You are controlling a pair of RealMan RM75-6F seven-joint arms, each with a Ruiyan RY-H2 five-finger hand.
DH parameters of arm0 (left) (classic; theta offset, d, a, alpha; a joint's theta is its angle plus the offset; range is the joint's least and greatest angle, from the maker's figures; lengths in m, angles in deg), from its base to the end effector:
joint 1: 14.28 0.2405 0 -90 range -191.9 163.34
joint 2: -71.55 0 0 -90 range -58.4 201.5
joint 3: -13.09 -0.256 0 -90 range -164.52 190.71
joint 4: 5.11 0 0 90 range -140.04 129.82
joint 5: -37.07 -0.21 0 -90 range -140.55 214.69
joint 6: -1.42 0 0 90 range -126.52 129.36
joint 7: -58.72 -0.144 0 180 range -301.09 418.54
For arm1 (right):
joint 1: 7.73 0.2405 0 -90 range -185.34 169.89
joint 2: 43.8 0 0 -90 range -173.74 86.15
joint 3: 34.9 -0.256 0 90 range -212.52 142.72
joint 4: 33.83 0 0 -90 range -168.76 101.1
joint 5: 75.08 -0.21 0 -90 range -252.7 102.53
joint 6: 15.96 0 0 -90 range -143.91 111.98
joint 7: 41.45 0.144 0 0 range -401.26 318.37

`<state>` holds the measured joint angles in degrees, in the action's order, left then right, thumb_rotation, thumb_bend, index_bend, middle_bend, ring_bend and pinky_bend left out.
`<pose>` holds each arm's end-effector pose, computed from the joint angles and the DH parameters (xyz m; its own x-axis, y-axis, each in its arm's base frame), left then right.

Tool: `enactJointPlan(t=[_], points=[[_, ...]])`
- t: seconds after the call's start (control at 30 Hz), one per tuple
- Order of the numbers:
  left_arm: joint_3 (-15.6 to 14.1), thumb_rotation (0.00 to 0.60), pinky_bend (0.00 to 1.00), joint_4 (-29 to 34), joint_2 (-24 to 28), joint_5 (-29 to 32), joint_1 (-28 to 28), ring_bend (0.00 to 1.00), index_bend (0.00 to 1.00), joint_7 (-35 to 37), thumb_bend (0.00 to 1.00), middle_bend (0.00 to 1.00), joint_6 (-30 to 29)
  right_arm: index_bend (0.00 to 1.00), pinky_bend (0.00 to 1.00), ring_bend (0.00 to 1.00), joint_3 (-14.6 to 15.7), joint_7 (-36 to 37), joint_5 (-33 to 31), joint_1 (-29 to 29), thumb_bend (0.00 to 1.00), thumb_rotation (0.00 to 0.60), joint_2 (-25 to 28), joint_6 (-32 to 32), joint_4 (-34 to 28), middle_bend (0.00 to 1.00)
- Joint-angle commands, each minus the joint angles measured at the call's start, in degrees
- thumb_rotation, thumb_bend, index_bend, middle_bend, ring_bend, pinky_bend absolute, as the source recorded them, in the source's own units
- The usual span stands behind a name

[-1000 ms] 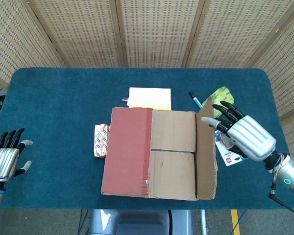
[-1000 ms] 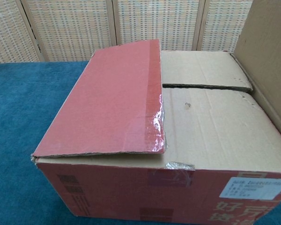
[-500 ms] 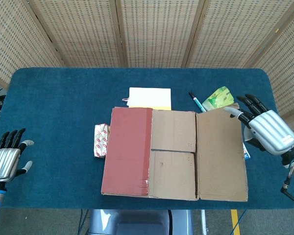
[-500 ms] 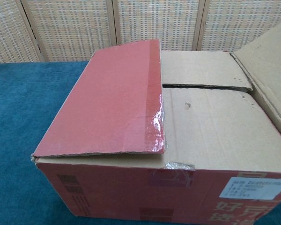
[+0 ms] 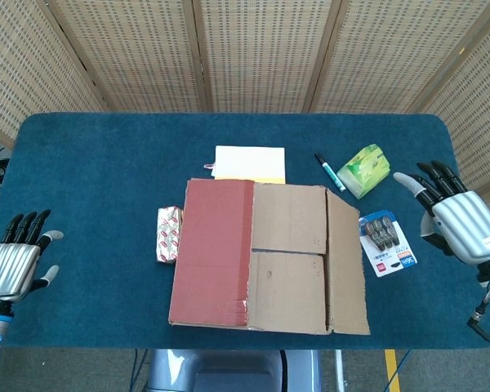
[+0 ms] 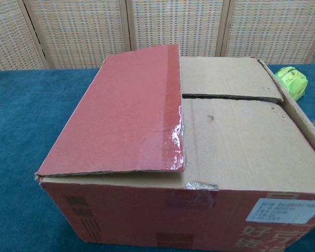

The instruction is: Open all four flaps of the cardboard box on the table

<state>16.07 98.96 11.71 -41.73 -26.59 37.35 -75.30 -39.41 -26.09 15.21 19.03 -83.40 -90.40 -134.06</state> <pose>-0.2720 0.2128 0.1496 0.5976 0.1056 0.7948 0.8017 -0.0677 -0.5939 -0.2095 -0.2820 0.2547 0.4534 0.0147 0.8912 -0.8226 -0.3781 0.4248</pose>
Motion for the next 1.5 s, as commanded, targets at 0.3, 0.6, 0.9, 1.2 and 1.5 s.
enactJointPlan(t=[0.3,0.6,0.9,1.2,1.5], points=[[0.35,0.600,0.02,0.71,3.48,-4.29,-3.46,0.04,0.29,2.88,0.30,0.04,3.70,0.04,0.00,0.00,-0.64,-11.66,-8.72,-5.64,0.83,0.600,-7.91,-3.82,-0.29,0.10],[1.94,0.600,0.01,2.72,8.25,-11.56,-10.96,0.04,0.29,10.23,0.30,0.04,11.09,0.04,0.00,0.00,-0.55,-17.39,-11.36,-9.09,0.78,0.600,-13.02,-7.45,0.93,0.09],[4.91,0.600,0.01,3.93,10.91,-19.59,-21.18,0.04,0.29,17.05,0.30,0.04,18.52,0.04,0.00,0.00,-0.60,-19.34,-10.74,-11.61,0.78,0.600,-16.28,-10.41,1.97,0.09],[8.61,0.600,0.01,4.12,9.05,-22.07,-31.78,0.04,0.29,21.60,0.30,0.04,26.28,0.04,0.00,0.00,0.00,-19.99,-10.25,-13.27,0.78,0.600,-18.67,-11.02,3.41,0.09],[10.84,0.600,0.02,2.05,5.14,-21.01,-40.41,0.04,0.29,24.73,0.30,0.04,32.48,0.04,0.00,0.00,0.24,-17.83,-10.40,-14.61,0.78,0.600,-20.61,-10.21,5.27,0.08]])
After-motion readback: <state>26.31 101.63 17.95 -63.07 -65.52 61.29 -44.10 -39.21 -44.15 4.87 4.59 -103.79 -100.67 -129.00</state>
